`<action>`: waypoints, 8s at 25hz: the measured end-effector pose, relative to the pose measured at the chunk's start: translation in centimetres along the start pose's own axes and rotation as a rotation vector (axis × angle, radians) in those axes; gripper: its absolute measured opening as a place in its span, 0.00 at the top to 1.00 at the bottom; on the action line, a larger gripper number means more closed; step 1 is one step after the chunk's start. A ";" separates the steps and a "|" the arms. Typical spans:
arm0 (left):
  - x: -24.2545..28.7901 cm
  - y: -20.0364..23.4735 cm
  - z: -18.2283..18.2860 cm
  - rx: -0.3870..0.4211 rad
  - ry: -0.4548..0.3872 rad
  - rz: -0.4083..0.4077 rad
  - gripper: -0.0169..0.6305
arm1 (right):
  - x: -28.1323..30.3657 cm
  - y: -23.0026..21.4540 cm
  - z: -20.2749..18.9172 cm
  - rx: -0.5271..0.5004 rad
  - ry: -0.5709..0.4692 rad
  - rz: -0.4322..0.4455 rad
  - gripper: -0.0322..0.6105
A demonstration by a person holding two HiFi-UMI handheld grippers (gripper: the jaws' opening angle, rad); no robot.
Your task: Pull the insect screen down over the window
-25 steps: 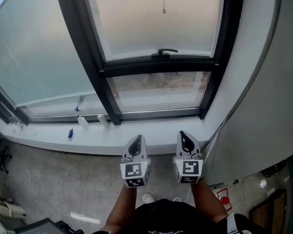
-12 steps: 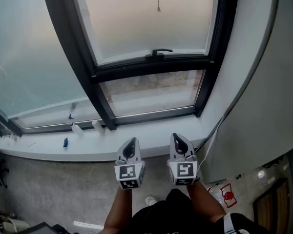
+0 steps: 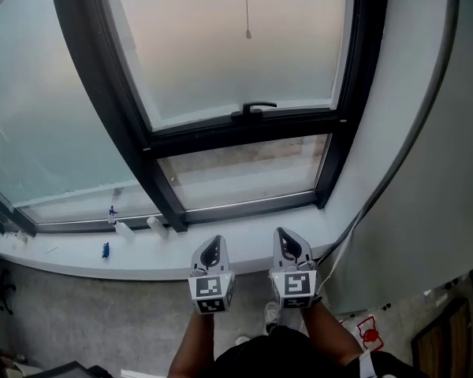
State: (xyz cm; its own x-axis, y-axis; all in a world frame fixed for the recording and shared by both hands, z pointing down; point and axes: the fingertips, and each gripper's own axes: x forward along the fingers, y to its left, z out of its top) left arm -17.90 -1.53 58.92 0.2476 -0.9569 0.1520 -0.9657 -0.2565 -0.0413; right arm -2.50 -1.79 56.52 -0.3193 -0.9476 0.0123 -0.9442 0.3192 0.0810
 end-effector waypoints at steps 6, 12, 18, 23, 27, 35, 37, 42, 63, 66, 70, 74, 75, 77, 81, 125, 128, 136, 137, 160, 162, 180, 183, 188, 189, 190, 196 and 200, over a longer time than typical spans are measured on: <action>3.7 0.4 2.4 0.004 -0.031 0.020 0.97 | 3.9 -1.9 1.5 -0.004 -0.021 0.014 0.95; 7.8 0.8 4.1 -0.001 -0.049 0.037 0.97 | 7.8 -3.9 1.8 -0.018 -0.013 0.041 0.95; 11.2 0.7 5.2 0.007 -0.053 0.045 0.97 | 11.3 -5.7 1.5 -0.011 -0.035 0.074 0.95; 13.2 0.9 5.3 0.020 -0.037 0.071 0.97 | 13.4 -6.3 2.5 -0.050 -0.055 0.110 0.95; 14.3 1.1 5.0 0.019 -0.022 0.087 0.97 | 14.5 -6.8 2.6 -0.046 -0.069 0.117 0.95; 16.9 0.8 5.9 0.072 -0.048 0.081 0.97 | 16.4 -8.0 2.1 -0.042 -0.072 0.098 0.95; 17.8 1.0 6.3 0.072 -0.054 0.071 0.97 | 17.3 -8.3 1.9 -0.042 -0.065 0.090 0.95; 20.5 2.2 7.3 0.057 -0.075 0.043 0.97 | 19.9 -8.9 2.2 -0.052 -0.067 0.064 0.95; 27.9 7.5 11.3 0.019 -0.151 -0.019 0.97 | 28.4 -9.0 4.9 -0.073 -0.115 -0.008 0.95; 28.5 7.3 12.5 0.040 -0.175 -0.014 0.97 | 29.0 -10.0 6.1 -0.062 -0.142 -0.012 0.95; 29.4 7.4 14.2 0.048 -0.194 0.010 0.97 | 30.0 -11.3 7.3 -0.062 -0.160 -0.011 0.95; 30.0 7.8 17.1 0.001 -0.231 0.023 0.97 | 31.2 -12.4 10.0 -0.083 -0.212 0.002 0.95; 30.1 7.7 18.1 -0.013 -0.247 0.018 0.97 | 31.4 -12.9 10.6 -0.079 -0.221 -0.006 0.95; 30.5 7.7 19.5 -0.007 -0.277 0.019 0.97 | 31.8 -13.9 11.9 -0.063 -0.237 -0.027 0.95; 31.7 9.0 22.4 0.075 -0.338 0.051 0.97 | 32.4 -14.8 14.9 -0.075 -0.299 -0.045 0.95; 27.0 11.3 64.1 1.000 -0.471 0.498 0.74 | 34.3 -16.8 55.3 -0.849 -0.700 -0.214 0.81; 26.9 11.3 65.7 1.104 -0.430 0.555 0.68 | 34.5 -16.9 57.2 -0.986 -0.688 -0.257 0.77; 27.2 12.8 70.1 1.326 -0.338 0.697 0.52 | 35.8 -17.8 60.4 -1.300 -0.594 -0.365 0.61; 27.1 12.8 70.8 1.346 -0.332 0.713 0.52 | 35.9 -18.0 60.9 -1.323 -0.576 -0.373 0.59; 28.4 12.2 77.2 1.468 -0.177 0.779 0.49 | 37.9 -22.2 68.7 -1.511 -0.263 -0.505 0.52; 28.4 12.1 77.3 1.471 -0.182 0.773 0.49 | 38.0 -22.5 68.9 -1.525 -0.249 -0.506 0.52; 28.7 12.0 75.7 1.520 -0.084 0.678 0.49 | 37.9 -22.6 67.7 -1.527 -0.182 -0.446 0.53; 28.7 11.8 74.2 1.498 -0.047 0.604 0.49 | 38.0 -22.5 66.3 -1.538 -0.163 -0.434 0.53; 28.7 12.1 72.3 1.521 -0.021 0.576 0.49 | 38.0 -21.9 64.7 -1.528 -0.142 -0.396 0.53; 28.7 12.3 72.0 1.520 -0.019 0.579 0.49 | 38.0 -21.7 64.4 -1.533 -0.144 -0.390 0.53; 28.8 12.3 71.5 1.514 -0.018 0.573 0.49 | 38.0 -21.6 64.0 -1.538 -0.143 -0.383 0.53; 29.4 11.5 68.2 1.527 0.008 0.531 0.49 | 37.9 -22.0 60.4 -1.537 -0.145 -0.344 0.53; 29.5 11.4 66.1 1.524 0.030 0.485 0.49 | 38.0 -21.7 58.4 -1.548 -0.133 -0.332 0.53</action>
State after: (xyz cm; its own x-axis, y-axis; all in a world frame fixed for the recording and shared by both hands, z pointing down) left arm -16.45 -41.68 -2.33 -0.0647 -0.9864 -0.1511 0.0322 0.1493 -0.9883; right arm 1.18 -43.86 -2.99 -0.2075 -0.9347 -0.2887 -0.0061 -0.2939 0.9558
